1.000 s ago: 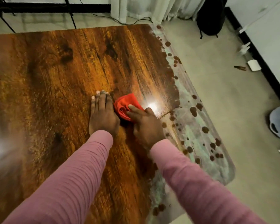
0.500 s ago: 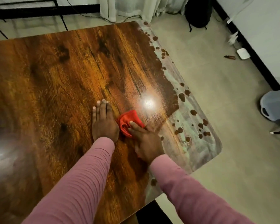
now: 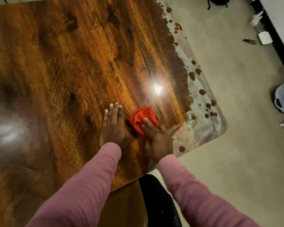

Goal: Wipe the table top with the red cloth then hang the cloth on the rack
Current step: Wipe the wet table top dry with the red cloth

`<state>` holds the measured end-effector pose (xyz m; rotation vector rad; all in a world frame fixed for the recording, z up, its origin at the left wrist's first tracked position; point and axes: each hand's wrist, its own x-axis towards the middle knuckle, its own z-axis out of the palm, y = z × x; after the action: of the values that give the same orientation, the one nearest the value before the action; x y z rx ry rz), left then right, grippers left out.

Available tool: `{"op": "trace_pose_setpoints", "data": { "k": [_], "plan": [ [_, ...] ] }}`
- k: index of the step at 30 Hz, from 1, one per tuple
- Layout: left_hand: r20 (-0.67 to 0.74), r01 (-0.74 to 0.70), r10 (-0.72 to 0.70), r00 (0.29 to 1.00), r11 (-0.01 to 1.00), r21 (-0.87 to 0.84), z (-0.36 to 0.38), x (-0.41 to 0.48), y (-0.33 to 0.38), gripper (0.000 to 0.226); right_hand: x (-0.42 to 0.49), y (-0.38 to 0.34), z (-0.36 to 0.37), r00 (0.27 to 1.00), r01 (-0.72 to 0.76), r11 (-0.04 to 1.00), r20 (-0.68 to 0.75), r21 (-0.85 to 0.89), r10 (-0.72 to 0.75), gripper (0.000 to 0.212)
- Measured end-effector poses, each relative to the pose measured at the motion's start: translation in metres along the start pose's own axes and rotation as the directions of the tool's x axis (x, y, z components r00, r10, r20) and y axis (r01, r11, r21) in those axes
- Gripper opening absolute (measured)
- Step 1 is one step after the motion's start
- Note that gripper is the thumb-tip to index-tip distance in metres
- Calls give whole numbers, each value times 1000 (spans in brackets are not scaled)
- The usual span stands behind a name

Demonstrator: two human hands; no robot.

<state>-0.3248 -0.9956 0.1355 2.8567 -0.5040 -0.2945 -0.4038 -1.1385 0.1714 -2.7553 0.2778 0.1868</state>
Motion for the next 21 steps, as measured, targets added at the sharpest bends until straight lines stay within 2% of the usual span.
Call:
{"op": "trace_pose_setpoints", "data": {
  "k": [2, 3, 5, 8, 10, 11, 12, 14, 16, 18, 19, 21],
  "plan": [
    [-8, -1, 1, 1000, 1000, -9, 0, -1, 1, 67, -16, 12, -5, 986, 168, 985, 28, -37, -167, 53],
    [-15, 5, -5, 1000, 1000, -10, 0, -1, 1, 66, -15, 25, -13, 986, 161, 985, 41, -65, -159, 54],
    [-32, 15, -15, 999, 1000, -13, 2, -1, 0, 65, -4, 57, -29, 999, -38, 994, -12, -101, 37, 54],
    [-55, 11, -12, 998, 1000, -10, 4, -1, 1, 66, 17, 93, -45, 913, -388, 921, -142, -12, 383, 56],
    [-65, 13, -13, 998, 1000, -12, 5, -2, 1, 67, 10, 79, -34, 887, -432, 901, -157, 48, 434, 55],
    [-69, 13, -13, 998, 1000, -9, 6, -2, 1, 67, -3, 66, -23, 907, -390, 918, -142, 67, 396, 53],
    [-75, 10, -10, 997, 1000, -5, 6, -2, 1, 68, -22, 51, -11, 948, -292, 954, -112, 74, 299, 51],
    [-96, 10, -10, 995, 1000, -1, 6, -1, 2, 67, -66, 22, 10, 999, -20, 997, -35, 68, 22, 47],
    [-110, 10, -11, 994, 1000, -8, 7, 0, 1, 64, -104, 6, 20, 974, 222, 973, 30, 65, -224, 47],
    [-113, 6, -8, 994, 1000, -16, 7, 0, 0, 61, -120, 17, 15, 910, 406, 914, 78, 19, -407, 44],
    [-114, 6, -8, 994, 1000, -13, 7, -1, 0, 60, -119, 31, 8, 912, 407, 913, 67, -11, -405, 43],
    [-118, 11, -10, 993, 1000, 1, 8, -1, 0, 62, -111, 68, -9, 981, 191, 981, -33, -26, -191, 49]
  ]
}}
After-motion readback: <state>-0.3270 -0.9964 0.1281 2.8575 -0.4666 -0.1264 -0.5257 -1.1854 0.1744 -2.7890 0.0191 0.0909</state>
